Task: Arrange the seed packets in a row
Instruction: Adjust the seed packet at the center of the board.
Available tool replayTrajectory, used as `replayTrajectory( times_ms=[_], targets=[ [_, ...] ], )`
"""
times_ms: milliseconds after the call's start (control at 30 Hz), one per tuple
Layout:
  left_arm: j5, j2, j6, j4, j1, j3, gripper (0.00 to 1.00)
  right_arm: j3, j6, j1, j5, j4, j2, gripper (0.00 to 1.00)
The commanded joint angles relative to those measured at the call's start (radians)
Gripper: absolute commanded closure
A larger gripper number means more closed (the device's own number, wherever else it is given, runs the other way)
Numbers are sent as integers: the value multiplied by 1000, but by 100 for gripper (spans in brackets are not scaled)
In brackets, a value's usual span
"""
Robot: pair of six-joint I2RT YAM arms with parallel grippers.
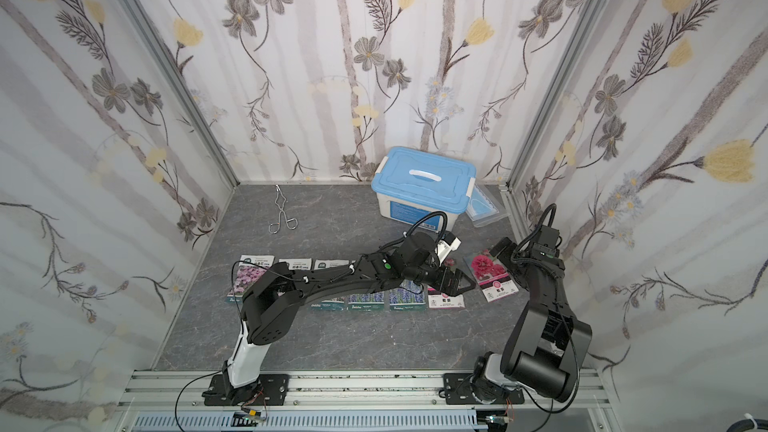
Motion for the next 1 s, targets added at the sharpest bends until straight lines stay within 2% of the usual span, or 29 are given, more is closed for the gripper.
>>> replayTrajectory(
  times_ms=[0, 167, 300, 367, 667, 967],
  targets=[
    [-66, -71, 60, -29, -2, -46, 0, 62, -43, 2, 74, -12, 74, 0],
    [-212, -185, 102, -118, -2, -154, 0, 119, -44, 4, 134, -17, 166, 0],
    [-362, -259, 100, -222, -2, -229, 0, 146, -35, 11, 104, -23, 242, 0],
    [-392, -296, 94, -218, -1, -278, 0, 153, -23, 22, 96, -27, 272, 0],
    [-408, -363, 64, -177, 15, -380, 0, 119, 31, 79, 62, -38, 345, 0],
    [-410, -369, 58, -151, 22, -400, 0, -10, 68, 124, 42, -9, 228, 0]
  ],
)
